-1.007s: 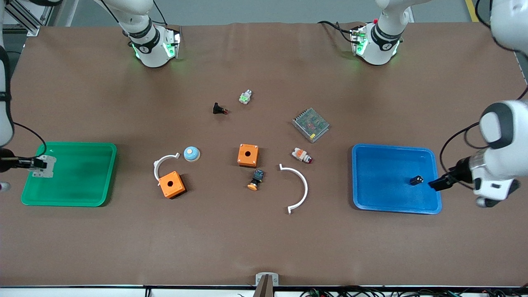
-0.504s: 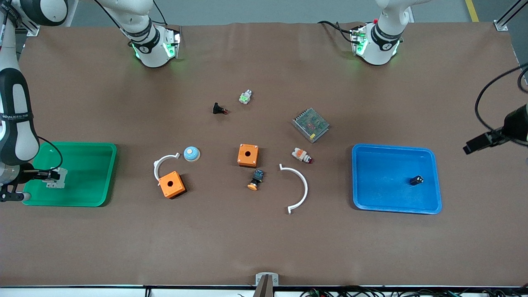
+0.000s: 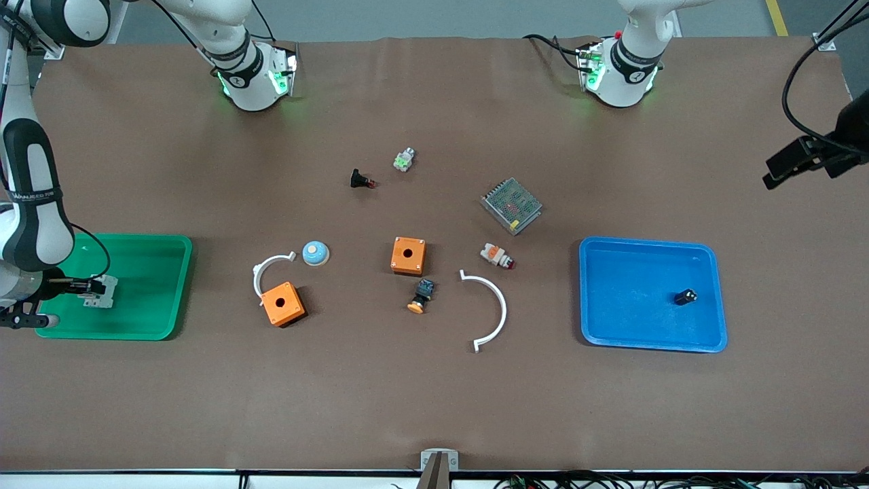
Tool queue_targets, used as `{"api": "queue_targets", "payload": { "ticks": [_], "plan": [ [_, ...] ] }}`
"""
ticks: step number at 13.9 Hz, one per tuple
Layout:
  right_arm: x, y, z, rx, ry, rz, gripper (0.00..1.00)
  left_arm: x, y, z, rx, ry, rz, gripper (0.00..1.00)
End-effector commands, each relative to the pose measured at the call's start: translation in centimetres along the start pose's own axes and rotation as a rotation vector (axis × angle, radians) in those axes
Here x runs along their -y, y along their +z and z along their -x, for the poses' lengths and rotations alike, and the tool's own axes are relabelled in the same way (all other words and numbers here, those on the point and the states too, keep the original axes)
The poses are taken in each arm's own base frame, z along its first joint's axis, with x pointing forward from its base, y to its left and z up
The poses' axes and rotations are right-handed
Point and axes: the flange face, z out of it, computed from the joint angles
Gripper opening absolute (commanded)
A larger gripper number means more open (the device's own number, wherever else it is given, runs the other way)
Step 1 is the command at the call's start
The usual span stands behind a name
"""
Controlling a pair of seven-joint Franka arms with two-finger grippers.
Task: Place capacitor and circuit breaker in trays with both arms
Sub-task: 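Release the breaker into the green tray while the left gripper opens and withdraws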
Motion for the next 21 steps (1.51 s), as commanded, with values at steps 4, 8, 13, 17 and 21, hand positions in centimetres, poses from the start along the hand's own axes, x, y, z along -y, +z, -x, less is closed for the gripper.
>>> {"api": "queue_targets", "payload": {
  "ticks": [4, 8, 13, 17, 21],
  "plan": [
    [2.2, -8.1, 1.6, 0.065, -0.015, -0.006, 1.0, 0.2, -0.7, 0.7, 0.005, 0.029, -0.016, 1.0],
    [12.6, -22.0, 6.3, 0.145, 0.122, 0.03, 1.0, -0.2, -0.3, 0.4, 0.012, 0.035, -0.003, 1.0],
    [24.1, -31.5, 15.0, 0.061, 0.112, 0.071, 1.0, -0.6, 0.1, 0.1, 0.006, 0.037, 0.025, 1.0],
    [25.9, -35.7, 17.0, -0.013, 0.102, 0.03, 1.0, -1.1, 1.0, 0.8, 0.028, 0.045, 0.051, 0.99],
    [24.2, -39.5, 16.8, -0.096, 0.129, -0.026, 1.0, -3.1, 1.1, 2.3, 0.028, 0.089, 0.041, 1.0]
  ]
}}
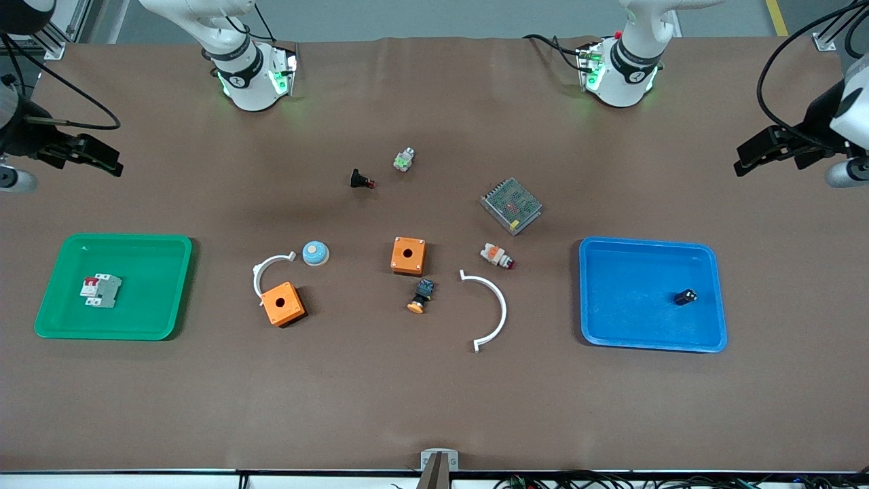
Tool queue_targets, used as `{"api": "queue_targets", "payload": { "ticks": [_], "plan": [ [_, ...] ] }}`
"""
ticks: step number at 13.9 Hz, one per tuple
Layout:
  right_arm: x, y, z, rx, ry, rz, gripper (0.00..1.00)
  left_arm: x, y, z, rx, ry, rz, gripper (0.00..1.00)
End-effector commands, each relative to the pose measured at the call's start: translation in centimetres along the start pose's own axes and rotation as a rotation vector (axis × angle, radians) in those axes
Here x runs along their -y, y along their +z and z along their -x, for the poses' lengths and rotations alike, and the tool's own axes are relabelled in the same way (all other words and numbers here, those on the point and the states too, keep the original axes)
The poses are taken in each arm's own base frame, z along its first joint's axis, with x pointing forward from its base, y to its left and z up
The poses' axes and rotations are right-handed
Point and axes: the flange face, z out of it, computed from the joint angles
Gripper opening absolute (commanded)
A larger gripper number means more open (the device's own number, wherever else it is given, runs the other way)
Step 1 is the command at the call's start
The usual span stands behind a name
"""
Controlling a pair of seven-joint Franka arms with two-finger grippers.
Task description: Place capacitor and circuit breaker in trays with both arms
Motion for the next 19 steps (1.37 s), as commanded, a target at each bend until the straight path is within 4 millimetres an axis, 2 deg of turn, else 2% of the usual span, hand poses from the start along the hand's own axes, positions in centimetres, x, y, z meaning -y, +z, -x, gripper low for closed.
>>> {"api": "queue_targets", "payload": {
  "ticks": [1, 4, 7, 11, 15, 19],
  "plan": [
    [-1.5, -2.4, -0.3, -0.047, 0.027, -0.035, 1.0, -1.2, 0.0, 1.4, -0.015, 0.044, -0.001, 1.0],
    [-1.5, -5.1, -0.5, -0.107, 0.04, -0.042, 1.0, -1.0, -0.4, 1.5, -0.023, 0.041, -0.002, 1.0],
    [-1.8, -6.5, -0.7, -0.146, 0.048, -0.041, 1.0, -0.8, -0.6, 1.3, -0.036, 0.044, -0.065, 1.0],
    [-1.7, -6.8, -1.0, -0.179, 0.051, -0.051, 1.0, -0.5, -0.9, 1.1, -0.04, 0.039, -0.053, 1.0],
    [-1.0, -6.2, -1.5, -0.168, 0.04, -0.068, 1.0, -0.6, -1.6, 0.6, -0.056, 0.04, -0.038, 1.0],
    [-0.8, -6.1, -1.8, -0.174, 0.038, -0.083, 1.0, -1.6, -2.2, 0.4, -0.063, 0.05, -0.014, 1.0]
  ]
}}
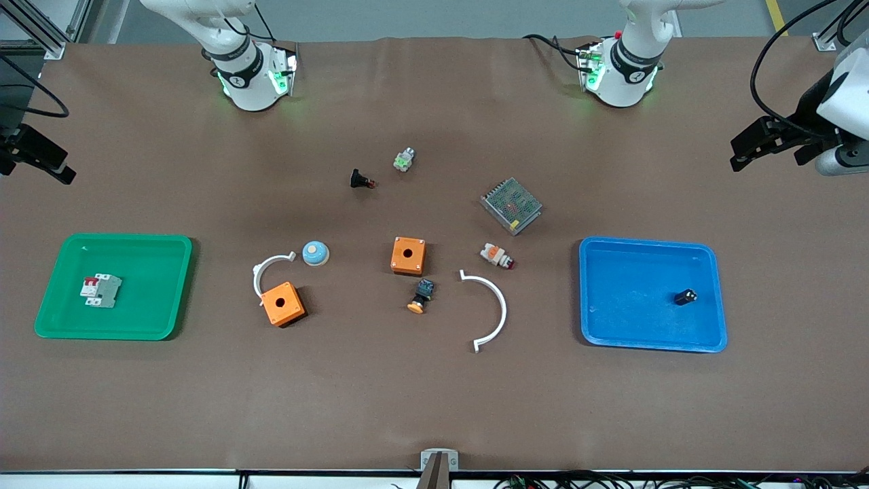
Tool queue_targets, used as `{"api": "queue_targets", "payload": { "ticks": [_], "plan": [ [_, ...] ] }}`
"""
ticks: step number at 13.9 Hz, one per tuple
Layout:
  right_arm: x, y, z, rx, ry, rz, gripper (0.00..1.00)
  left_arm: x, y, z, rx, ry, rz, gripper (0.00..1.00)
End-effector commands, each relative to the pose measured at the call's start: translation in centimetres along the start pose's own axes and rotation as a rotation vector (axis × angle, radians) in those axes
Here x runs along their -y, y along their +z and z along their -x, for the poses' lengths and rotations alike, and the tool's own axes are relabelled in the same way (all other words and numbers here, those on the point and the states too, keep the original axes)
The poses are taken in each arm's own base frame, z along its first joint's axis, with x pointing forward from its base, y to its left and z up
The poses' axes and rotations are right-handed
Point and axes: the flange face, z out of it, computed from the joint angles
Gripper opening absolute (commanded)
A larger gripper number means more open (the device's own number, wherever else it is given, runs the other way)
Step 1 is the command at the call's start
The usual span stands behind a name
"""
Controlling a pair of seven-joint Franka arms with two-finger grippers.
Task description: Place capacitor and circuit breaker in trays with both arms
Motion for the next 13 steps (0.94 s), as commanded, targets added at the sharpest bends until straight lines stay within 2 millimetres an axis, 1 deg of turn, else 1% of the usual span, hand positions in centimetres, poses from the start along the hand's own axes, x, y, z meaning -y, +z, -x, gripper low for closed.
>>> {"api": "queue_targets", "payload": {
  "ticks": [1, 6, 13],
  "plan": [
    [0.25, -0.5, -0.64, -0.018, 0.011, -0.025, 1.0, -0.52, -0.65, -0.31, -0.012, 0.027, 0.017, 1.0],
    [-0.01, -0.88, -0.64, -0.026, 0.015, -0.024, 1.0, -0.5, -0.47, -0.27, -0.003, 0.028, 0.022, 1.0],
    [-0.1, -0.87, -0.64, -0.025, 0.017, -0.023, 1.0, -0.46, -0.12, -0.2, 0.019, 0.029, 0.017, 1.0]
  ]
}}
